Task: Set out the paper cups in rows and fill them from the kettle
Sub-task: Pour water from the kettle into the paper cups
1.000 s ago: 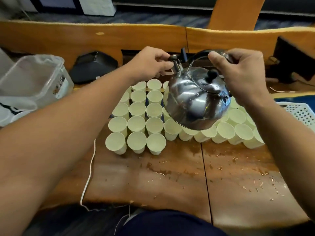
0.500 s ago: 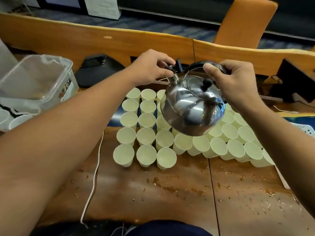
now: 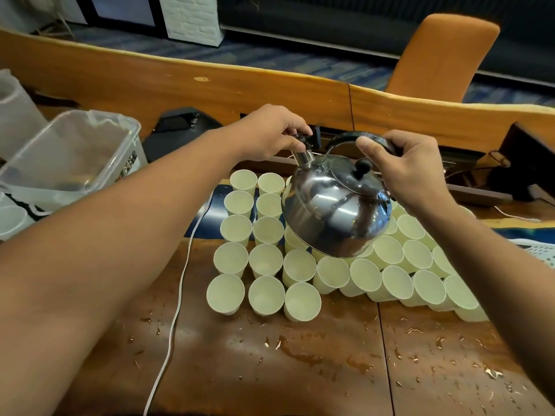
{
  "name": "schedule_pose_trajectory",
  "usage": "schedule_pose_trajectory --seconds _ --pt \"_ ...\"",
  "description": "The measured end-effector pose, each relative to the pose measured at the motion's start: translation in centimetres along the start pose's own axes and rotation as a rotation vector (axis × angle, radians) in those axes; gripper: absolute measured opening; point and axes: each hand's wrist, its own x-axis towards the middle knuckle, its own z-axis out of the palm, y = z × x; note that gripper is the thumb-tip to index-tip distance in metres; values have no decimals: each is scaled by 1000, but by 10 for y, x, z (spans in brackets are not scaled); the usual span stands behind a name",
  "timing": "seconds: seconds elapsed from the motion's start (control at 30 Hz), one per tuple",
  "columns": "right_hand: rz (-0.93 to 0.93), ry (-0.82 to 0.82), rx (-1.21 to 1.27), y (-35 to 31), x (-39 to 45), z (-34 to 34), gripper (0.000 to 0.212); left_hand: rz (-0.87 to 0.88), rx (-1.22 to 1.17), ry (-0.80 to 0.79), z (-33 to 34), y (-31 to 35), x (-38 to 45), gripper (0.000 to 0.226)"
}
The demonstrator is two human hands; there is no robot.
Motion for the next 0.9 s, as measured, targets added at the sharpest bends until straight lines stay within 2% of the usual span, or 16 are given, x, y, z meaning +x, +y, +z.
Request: schedule_pose_trajectory --seconds 0.23,0.4,0.47,0.53,0.63,0.73,0.8,0.9 --pt "-47 -14 -7 -1 1 -2 51 10 44 -88 -10 4 1 42" --pt "-44 5 -9 0 -1 -2 54 -103 -246 -286 -17 15 -1 29" --pt "-44 21 -14 2 -2 -2 55 -155 -356 -312 -18 24 0 25" --pt "-40 46 -11 3 -2 -2 55 -135 -273 -240 -12 29 5 28" --pt "-26 88 -8 1 -3 0 52 -79 -150 8 13 33 13 27" --pt "-10 116 2 -4 -2 3 47 -95 -23 204 36 33 20 27" --pt "-4 118 -1 -6 -1 3 44 -61 31 250 40 33 20 28" --pt "-3 115 -8 -9 -1 3 46 34 -68 165 34 31 16 33"
